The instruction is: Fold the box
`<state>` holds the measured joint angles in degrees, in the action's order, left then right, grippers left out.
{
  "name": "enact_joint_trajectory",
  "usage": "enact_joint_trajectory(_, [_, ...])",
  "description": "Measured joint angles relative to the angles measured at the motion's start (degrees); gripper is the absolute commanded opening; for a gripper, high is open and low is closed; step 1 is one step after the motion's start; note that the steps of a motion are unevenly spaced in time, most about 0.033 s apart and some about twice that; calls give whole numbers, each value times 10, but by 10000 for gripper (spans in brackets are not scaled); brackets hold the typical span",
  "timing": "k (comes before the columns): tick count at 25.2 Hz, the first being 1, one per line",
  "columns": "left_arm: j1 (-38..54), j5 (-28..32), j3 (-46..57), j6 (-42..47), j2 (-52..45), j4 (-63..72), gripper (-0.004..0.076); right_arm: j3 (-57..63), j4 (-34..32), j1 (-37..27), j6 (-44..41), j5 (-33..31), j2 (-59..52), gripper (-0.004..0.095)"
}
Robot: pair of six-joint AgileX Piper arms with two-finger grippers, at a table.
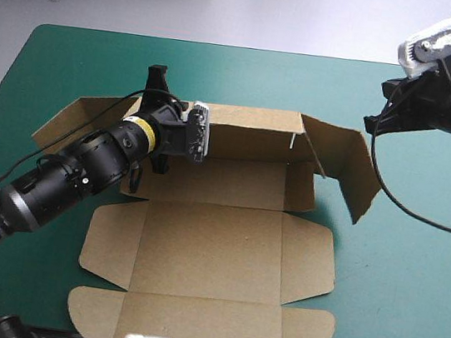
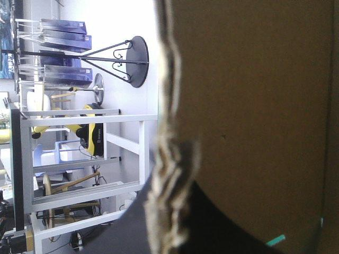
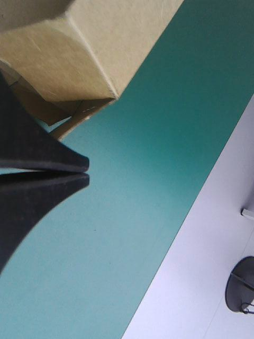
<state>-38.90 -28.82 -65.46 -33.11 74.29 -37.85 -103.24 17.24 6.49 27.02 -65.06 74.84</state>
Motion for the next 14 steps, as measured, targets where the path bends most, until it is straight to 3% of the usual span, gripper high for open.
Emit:
enact_joint_trajectory(7, [0, 97, 99, 69, -21, -125, -11, -60, -19, 0, -20, -49, 128, -25])
enact_joint_trajectory(14, [0, 109, 115, 170, -21, -178, -11, -68, -13, 0, -40, -50, 192, -25])
